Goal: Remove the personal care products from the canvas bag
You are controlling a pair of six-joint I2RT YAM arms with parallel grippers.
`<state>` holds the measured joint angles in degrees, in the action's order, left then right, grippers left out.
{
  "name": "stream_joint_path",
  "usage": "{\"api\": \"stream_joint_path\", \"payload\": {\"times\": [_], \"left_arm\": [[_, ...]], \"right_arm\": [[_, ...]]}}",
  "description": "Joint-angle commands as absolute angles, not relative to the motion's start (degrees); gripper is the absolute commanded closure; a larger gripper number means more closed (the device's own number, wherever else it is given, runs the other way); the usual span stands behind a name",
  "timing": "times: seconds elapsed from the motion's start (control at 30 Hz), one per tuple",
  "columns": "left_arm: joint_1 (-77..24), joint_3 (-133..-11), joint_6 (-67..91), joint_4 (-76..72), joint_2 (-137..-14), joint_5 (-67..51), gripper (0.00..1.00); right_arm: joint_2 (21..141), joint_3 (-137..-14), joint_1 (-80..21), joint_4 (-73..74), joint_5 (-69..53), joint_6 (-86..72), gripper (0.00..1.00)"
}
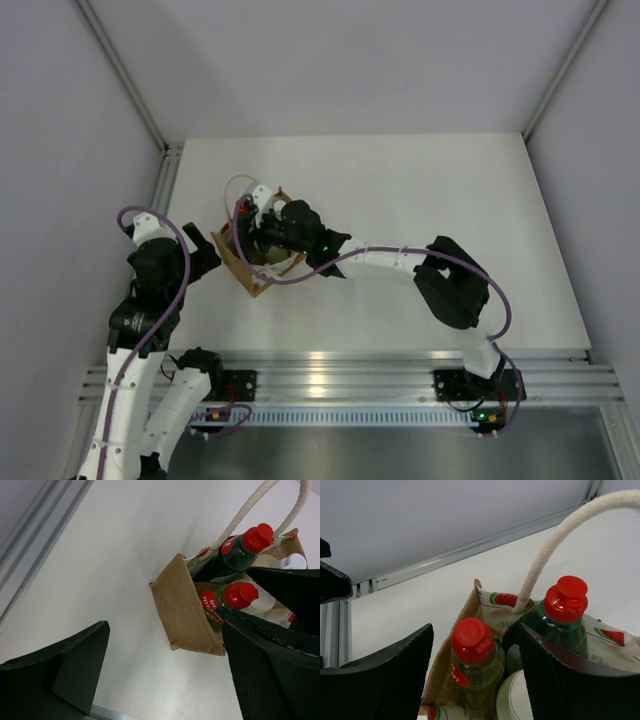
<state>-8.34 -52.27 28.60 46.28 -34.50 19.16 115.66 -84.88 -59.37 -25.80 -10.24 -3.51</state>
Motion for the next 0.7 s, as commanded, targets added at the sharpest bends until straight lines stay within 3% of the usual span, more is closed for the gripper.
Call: {"api": "stream_joint_path", "payload": {"times": [0.0, 0.07, 0.33, 0.5, 0.67], "left_arm": [[-8.35, -51.77, 28.92, 43.51, -34.63, 19.60, 0.02], [-8.35, -51.77, 28.83, 43.42, -34.63, 19.43, 0.02], [-8.35, -51.77, 28.57, 43.42, -35.16, 18.90, 0.02], [-8.35, -51.77, 28.48, 43.50, -35.33, 18.72, 0.02], [-8.35, -51.77, 28.39, 43.42, -35.42, 18.55, 0.02]], "right_arm": [[117.15, -87.45, -60.64, -30.94, -10.99, -2.11, 0.34], [117.86, -87.80, -60.82, -31.38, -10.81, -2.02, 0.35], [119.00, -87.54, -61.44, -33.66, -10.99, -1.41, 0.55], [119.44, -87.54, -61.44, -34.28, -10.99, -1.58, 0.49], [119.18, -86.75, -61.52, -36.12, -10.99, -1.84, 0.53]]}}
